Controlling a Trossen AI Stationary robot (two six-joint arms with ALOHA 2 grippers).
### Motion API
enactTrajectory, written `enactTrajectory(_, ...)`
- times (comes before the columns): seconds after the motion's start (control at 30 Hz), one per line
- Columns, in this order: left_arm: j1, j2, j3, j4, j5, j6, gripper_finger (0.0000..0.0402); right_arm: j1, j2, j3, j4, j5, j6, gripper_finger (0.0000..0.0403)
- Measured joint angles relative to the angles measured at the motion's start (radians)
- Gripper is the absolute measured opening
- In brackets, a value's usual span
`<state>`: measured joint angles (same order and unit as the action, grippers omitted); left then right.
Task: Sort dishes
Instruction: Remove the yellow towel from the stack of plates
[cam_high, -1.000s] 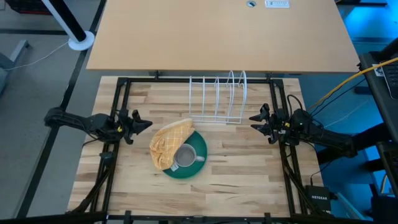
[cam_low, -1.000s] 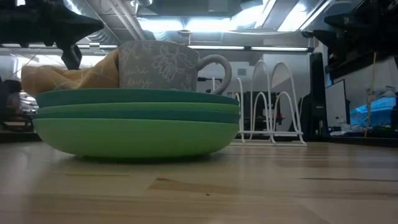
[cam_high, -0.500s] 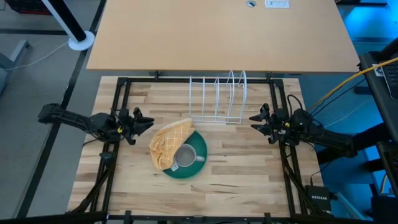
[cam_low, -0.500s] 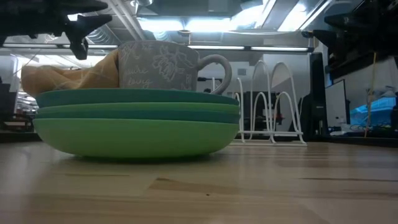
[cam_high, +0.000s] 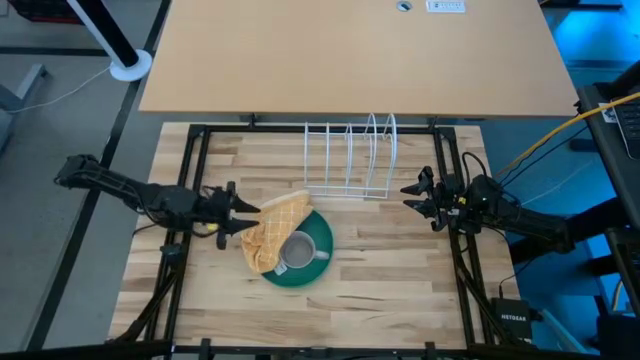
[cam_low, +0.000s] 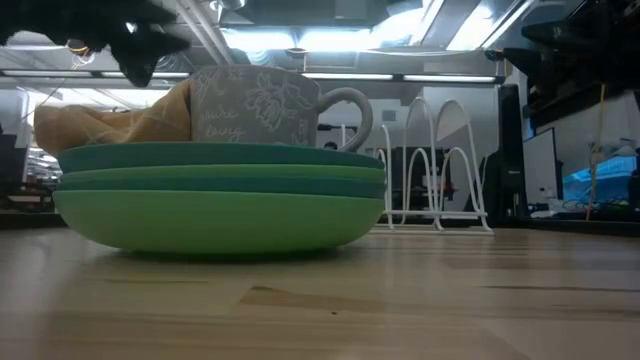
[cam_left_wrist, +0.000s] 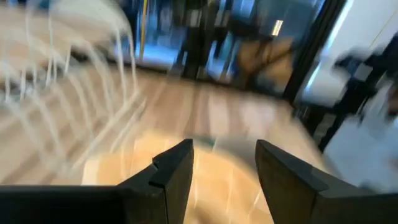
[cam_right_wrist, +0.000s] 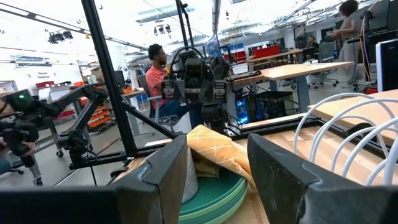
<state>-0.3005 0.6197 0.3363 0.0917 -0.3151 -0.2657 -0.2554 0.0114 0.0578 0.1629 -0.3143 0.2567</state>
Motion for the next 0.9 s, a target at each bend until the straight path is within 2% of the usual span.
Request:
enactTrajectory(0.17, -0.001, 0.1, 0.054, -0.111, -0.002, -0.065, 0.017, 0.0, 0.0, 0.0, 0.0, 0.0, 0.0, 0.0175)
enactTrajectory(0.53, 0.003, 0.21, 0.061, -0.164, -0.007, -0.119, 0.0171, 0.0, 0.0, 0.0, 0.0, 0.0, 0.0, 0.0175)
enactTrajectory(0.9, 0.003, 0.378, 0.061, -0.109, 0.012, -0.266, 0.0171, 0.0, 0.0, 0.0, 0.0, 0.0, 0.0, 0.0175)
